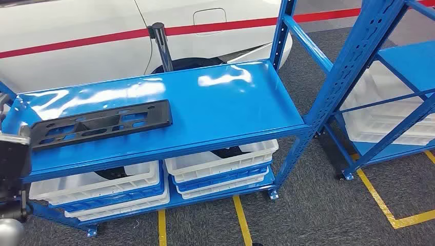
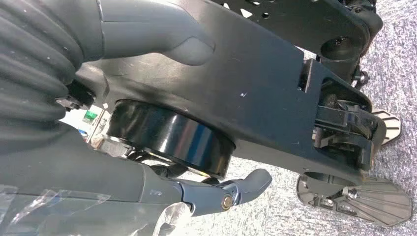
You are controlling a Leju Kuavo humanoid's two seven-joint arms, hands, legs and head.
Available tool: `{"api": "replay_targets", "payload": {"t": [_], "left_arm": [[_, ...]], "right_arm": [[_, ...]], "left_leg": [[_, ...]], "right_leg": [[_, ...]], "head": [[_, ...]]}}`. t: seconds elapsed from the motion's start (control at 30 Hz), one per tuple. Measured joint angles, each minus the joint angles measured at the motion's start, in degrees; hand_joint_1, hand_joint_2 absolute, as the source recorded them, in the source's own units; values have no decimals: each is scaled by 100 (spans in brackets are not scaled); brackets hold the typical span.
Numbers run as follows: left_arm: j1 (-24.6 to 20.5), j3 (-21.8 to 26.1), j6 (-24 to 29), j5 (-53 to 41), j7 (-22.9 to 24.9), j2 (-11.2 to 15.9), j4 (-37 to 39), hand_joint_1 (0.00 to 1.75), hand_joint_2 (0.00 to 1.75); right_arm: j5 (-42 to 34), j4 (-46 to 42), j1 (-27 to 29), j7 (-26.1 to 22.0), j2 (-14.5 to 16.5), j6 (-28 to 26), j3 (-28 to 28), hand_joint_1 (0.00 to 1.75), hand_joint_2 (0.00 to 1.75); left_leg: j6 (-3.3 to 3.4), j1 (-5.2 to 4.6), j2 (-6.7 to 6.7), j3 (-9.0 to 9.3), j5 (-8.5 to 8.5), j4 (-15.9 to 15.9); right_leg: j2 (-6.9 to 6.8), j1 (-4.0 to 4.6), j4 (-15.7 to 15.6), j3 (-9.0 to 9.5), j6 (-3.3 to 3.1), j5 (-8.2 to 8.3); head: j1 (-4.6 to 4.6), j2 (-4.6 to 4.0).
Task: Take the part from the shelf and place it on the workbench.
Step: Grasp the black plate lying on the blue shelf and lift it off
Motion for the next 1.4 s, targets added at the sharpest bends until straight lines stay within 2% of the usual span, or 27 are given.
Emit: {"api": "replay_targets", "payload": {"t": [0.1,0.23,0.4,0.47,0.5,0.63,0.67,0.8,0.93,0.97,1.0,1.07,1.1,1.13,1.2,1.23,1.27,1.3,1.37,1.4], "left_arm": [[-159,-162,-232,-130,176,81,-238,0,0],[-467,-487,-701,-391,509,259,-668,0,0],[-850,-892,-1304,-723,945,505,-1166,0,0],[-996,-1041,-1540,-852,1110,603,-1365,0,0],[-1059,-1108,-1647,-908,1185,641,-1451,0,0],[-1200,-1339,-1977,-1076,1414,759,-1695,0,0],[-1207,-1360,-2004,-1090,1430,773,-1714,0,0],[-1208,-1368,-2015,-1095,1437,777,-1721,0,0],[-1258,-1464,-2199,-1197,1565,839,-1828,0,0],[-1293,-1517,-2332,-1278,1661,880,-1906,0,0],[-1350,-1594,-2568,-1424,1829,973,-2055,0,0],[-1480,-1799,-3265,-1854,2319,1251,-2477,0,0],[-1520,-1872,-3561,-2042,2527,1379,-2654,0,0],[-1520,-1912,-3739,-2162,2656,1455,-2754,0,0],[-1444,-1929,-3832,-2249,2758,1524,-2834,0,0],[-1386,-1928,-3827,-2258,2783,1552,-2858,0,0],[-1327,-1922,-3806,-2254,2798,1581,-2880,0,0],[-1273,-1909,-3774,-2241,2805,1613,-2897,0,0],[-1160,-1847,-3685,-2192,2807,1677,-2924,0,0],[-1087,-1803,-3620,-2155,2807,1706,-2931,0,0]], "right_arm": [[-49,1,-10,1,1,30,63,0,175],[-135,8,-43,2,1,101,182,0,0],[-249,10,-90,2,5,133,338,0,0],[-299,17,-118,2,-1,148,397,0,0],[-318,21,-129,-2,-1,152,428,0,0],[-395,37,-162,-51,4,186,542,0,0],[-399,39,-167,-50,3,189,551,0,0],[-400,41,-169,-50,3,189,556,0,0],[-424,52,-193,-55,2,174,604,0,0],[-442,63,-200,-57,-3,156,632,0,0],[-480,82,-203,-57,3,109,686,0,0],[-578,132,-222,-63,28,-70,856,0,0],[-619,149,-231,-69,46,-168,935,0,0],[-636,158,-244,-77,55,-248,992,0,0],[-634,168,-258,-85,58,-337,1063,0,0],[-629,174,-265,-89,59,-366,1093,0,0],[-625,180,-274,-99,60,-385,1122,0,0],[-622,185,-284,-116,61,-401,1148,0,0],[-622,188,-304,-166,73,-424,1185,0,0],[-618,190,-312,-190,81,-429,1194,0,0]], "left_leg": [[1,-4,0,-4,-1,12],[5,-7,0,-14,-4,30],[38,-19,-1,-38,-10,58],[85,15,6,-4,40,-16],[106,40,14,26,73,-69],[146,84,36,71,129,-145],[146,84,37,70,129,-145],[146,84,38,70,129,-145],[141,90,42,72,122,-142],[118,111,36,85,106,-136],[57,114,28,87,73,-110],[-83,147,13,41,-91,78],[-133,141,6,-78,-240,333],[-145,147,1,-252,-421,696],[-137,125,-13,-700,-736,1539],[-119,115,-15,-851,-771,1782],[-86,100,-17,-895,-687,1791],[-41,79,-20,-830,-509,1574],[91,10,-48,-492,-71,740],[130,-21,-51,-354,67,403]], "right_leg": [[0,-6,-3,0,6,6],[0,-12,-4,-1,14,12],[0,-26,-19,-3,53,37],[3,-12,-21,0,88,32],[7,-1,57,-35,109,-24],[15,10,1026,-502,170,-520],[15,9,1130,-552,174,-562],[15,9,1158,-565,175,-572],[15,2,1644,-811,194,-674],[12,-13,1457,-732,211,-506],[5,-29,1050,-560,189,-309],[12,-47,210,-201,57,62],[19,-41,47,-137,-31,79],[30,-30,44,-136,-86,74],[39,-6,44,-132,-121,65],[47,12,44,-126,-134,59],[59,32,45,-114,-144,54],[72,52,45,-98,-151,49],[99,84,45,-68,-158,41],[112,95,48,-68,-156,36]], "head": [[0,0],[-1,0],[-2,0],[-2,0],[3,0],[20,0],[20,0],[20,0],[20,0],[20,0],[19,0],[14,-1],[9,-1],[4,-1],[-3,0],[-4,0],[-4,0],[-4,0],[-4,0],[-4,0]]}}
